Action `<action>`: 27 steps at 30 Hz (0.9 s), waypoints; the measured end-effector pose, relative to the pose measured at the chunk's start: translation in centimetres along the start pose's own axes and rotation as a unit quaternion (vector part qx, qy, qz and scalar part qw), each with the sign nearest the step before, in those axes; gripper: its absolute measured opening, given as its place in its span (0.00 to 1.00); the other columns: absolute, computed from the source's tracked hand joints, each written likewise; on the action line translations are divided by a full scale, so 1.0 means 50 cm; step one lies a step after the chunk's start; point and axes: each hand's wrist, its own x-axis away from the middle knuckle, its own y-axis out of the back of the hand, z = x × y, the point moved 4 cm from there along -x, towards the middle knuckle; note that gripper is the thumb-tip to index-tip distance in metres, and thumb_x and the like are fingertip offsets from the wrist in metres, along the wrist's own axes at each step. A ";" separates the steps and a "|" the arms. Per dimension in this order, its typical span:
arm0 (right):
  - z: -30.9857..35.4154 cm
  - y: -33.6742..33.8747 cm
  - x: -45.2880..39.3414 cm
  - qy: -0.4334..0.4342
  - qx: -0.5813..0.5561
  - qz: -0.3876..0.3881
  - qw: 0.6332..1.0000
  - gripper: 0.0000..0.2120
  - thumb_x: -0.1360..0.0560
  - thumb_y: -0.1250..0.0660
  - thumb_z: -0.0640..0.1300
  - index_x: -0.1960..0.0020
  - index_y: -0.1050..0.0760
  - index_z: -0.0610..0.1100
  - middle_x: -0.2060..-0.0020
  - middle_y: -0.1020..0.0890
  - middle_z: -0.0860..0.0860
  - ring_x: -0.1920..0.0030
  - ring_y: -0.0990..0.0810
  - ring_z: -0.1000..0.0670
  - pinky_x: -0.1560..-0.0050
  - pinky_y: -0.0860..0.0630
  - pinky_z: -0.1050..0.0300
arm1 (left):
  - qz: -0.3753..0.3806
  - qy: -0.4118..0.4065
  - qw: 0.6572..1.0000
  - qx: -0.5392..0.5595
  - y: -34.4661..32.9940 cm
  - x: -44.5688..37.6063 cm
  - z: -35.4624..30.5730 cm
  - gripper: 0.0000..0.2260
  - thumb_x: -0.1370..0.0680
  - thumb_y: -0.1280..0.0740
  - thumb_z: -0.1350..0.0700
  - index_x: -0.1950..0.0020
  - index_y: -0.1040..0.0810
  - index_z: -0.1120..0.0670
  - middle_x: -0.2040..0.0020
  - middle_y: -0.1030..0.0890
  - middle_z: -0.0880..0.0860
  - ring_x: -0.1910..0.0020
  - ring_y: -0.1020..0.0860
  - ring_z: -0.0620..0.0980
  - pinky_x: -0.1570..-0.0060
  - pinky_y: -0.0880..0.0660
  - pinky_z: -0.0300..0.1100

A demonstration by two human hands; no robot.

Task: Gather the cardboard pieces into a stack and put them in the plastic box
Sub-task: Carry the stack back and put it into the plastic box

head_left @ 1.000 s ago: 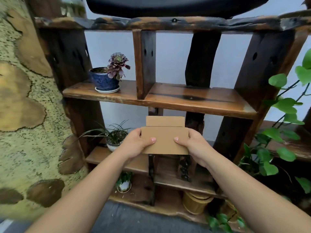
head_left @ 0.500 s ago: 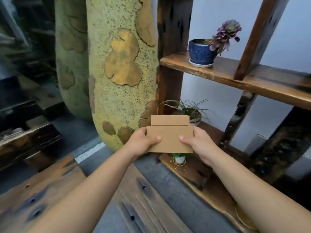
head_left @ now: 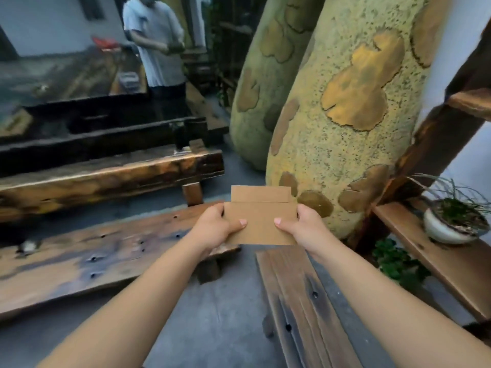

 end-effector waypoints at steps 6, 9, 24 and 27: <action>0.049 -0.219 -0.049 0.000 0.027 0.085 0.996 0.15 0.28 0.27 0.47 0.43 0.25 0.50 0.48 0.18 0.52 0.48 0.20 0.50 0.45 0.23 0.51 | -0.081 0.045 0.996 -0.006 0.185 0.047 0.106 0.23 0.28 0.26 0.50 0.36 0.25 0.55 0.43 0.18 0.51 0.46 0.20 0.51 0.39 0.25 0.51; 0.080 -0.327 -0.061 0.015 0.021 0.143 0.989 0.15 0.28 0.27 0.46 0.43 0.25 0.49 0.49 0.18 0.53 0.51 0.19 0.53 0.52 0.22 0.57 | -0.132 0.073 0.989 0.009 0.274 0.084 0.160 0.23 0.28 0.26 0.50 0.36 0.25 0.55 0.42 0.19 0.51 0.45 0.20 0.51 0.39 0.25 0.52; 0.184 -0.719 -0.026 0.121 0.088 0.431 0.890 0.13 0.29 0.26 0.43 0.46 0.23 0.46 0.53 0.17 0.52 0.55 0.18 0.54 0.58 0.22 0.62 | -0.410 0.185 0.880 0.150 0.454 0.351 0.329 0.17 0.28 0.25 0.54 0.41 0.23 0.54 0.46 0.17 0.51 0.50 0.19 0.49 0.51 0.21 0.46; 0.193 -0.780 0.025 0.138 0.098 0.503 0.848 0.09 0.28 0.27 0.40 0.50 0.24 0.47 0.53 0.16 0.49 0.57 0.17 0.54 0.57 0.21 0.59 | -0.471 0.204 0.844 0.157 0.446 0.432 0.342 0.18 0.27 0.26 0.55 0.39 0.23 0.55 0.47 0.17 0.51 0.51 0.19 0.48 0.55 0.22 0.42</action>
